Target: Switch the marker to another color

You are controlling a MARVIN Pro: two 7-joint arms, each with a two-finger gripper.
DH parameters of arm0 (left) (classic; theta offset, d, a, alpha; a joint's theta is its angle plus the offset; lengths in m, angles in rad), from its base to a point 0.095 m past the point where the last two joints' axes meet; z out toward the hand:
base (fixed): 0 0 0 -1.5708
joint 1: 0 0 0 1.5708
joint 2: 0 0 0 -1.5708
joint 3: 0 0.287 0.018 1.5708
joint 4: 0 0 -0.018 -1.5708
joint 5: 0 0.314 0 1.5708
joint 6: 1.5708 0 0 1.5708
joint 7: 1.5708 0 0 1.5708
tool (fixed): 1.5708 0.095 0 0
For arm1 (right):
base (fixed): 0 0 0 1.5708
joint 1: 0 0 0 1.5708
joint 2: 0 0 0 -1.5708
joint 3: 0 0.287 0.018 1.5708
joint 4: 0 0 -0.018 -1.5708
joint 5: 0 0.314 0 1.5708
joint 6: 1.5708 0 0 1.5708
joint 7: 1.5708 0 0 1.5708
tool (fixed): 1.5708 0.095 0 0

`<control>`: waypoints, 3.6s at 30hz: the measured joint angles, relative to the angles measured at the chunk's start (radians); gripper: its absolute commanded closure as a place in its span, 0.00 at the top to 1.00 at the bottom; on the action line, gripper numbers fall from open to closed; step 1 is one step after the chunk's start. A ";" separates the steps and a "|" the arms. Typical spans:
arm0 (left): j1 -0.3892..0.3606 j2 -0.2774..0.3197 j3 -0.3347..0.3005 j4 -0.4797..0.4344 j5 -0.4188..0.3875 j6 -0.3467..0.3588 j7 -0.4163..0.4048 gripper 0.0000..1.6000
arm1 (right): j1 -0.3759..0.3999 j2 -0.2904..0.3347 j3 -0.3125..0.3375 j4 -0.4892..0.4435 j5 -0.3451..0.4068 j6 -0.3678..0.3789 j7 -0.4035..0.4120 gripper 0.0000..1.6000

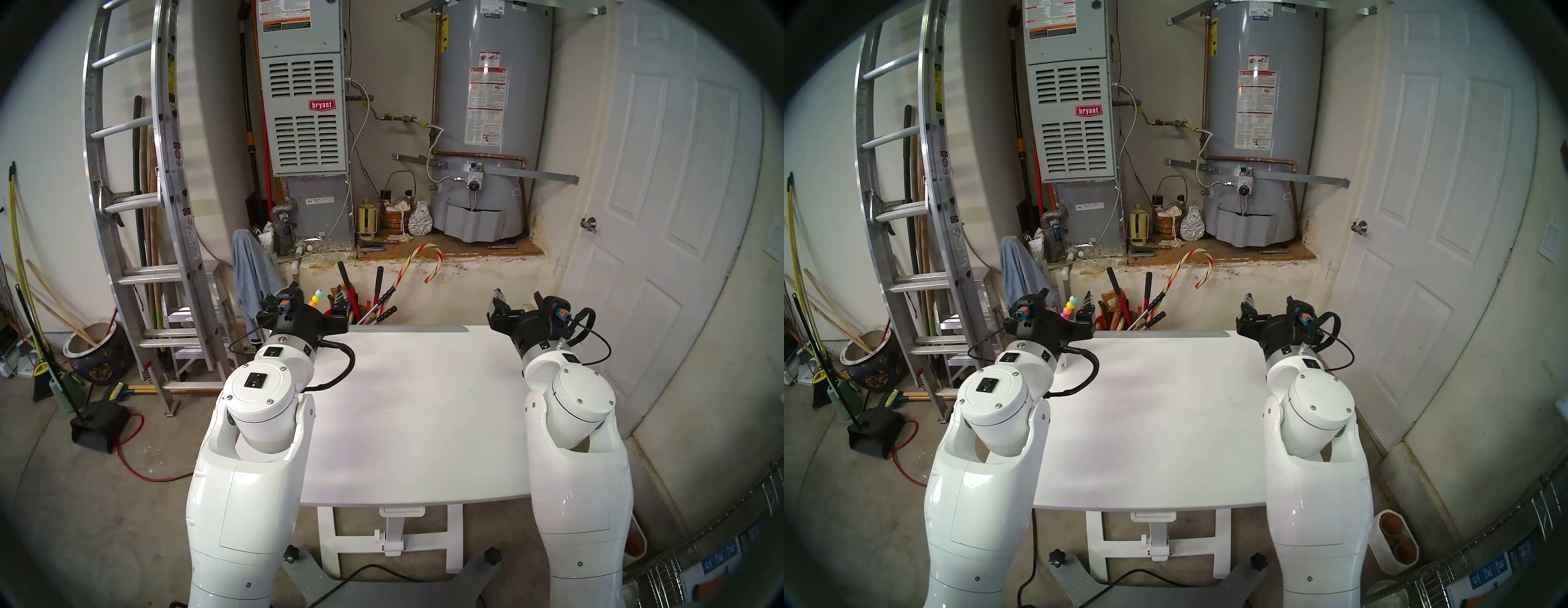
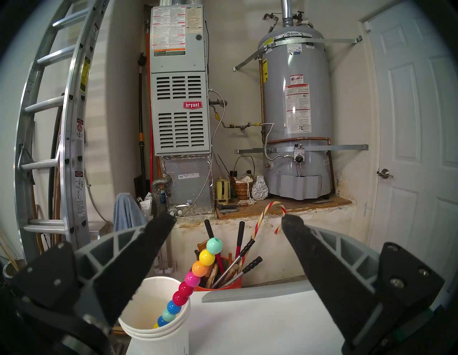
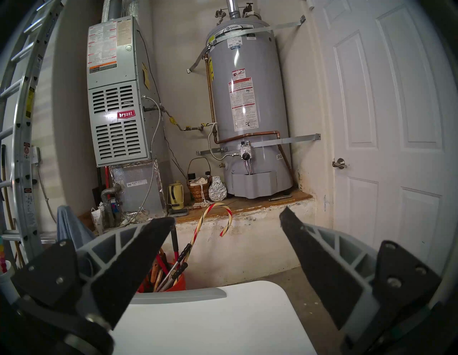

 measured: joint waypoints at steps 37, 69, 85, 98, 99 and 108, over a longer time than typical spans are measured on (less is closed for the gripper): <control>0.261 0.157 -0.319 0.037 -0.202 -0.093 -0.352 1.00 | 0.017 0.054 0.086 0.151 0.086 -0.066 0.139 1.00; 0.040 0.199 -0.243 0.417 -0.185 -0.225 -0.423 1.00 | 0.034 0.094 0.072 0.159 0.112 -0.022 0.222 1.00; -0.102 0.176 -0.203 0.606 -0.188 -0.300 -0.380 1.00 | 0.044 0.103 0.078 0.183 0.110 -0.034 0.226 1.00; -0.174 0.177 -0.185 0.701 -0.171 -0.349 -0.355 1.00 | 0.061 0.107 0.086 0.218 0.112 -0.046 0.231 1.00; -0.176 0.177 -0.184 0.704 -0.171 -0.350 -0.354 1.00 | 0.061 0.107 0.086 0.219 0.112 -0.047 0.231 1.00; -0.213 0.181 -0.184 0.757 -0.166 -0.380 -0.345 1.00 | 0.069 0.105 0.083 0.230 0.113 -0.054 0.234 1.00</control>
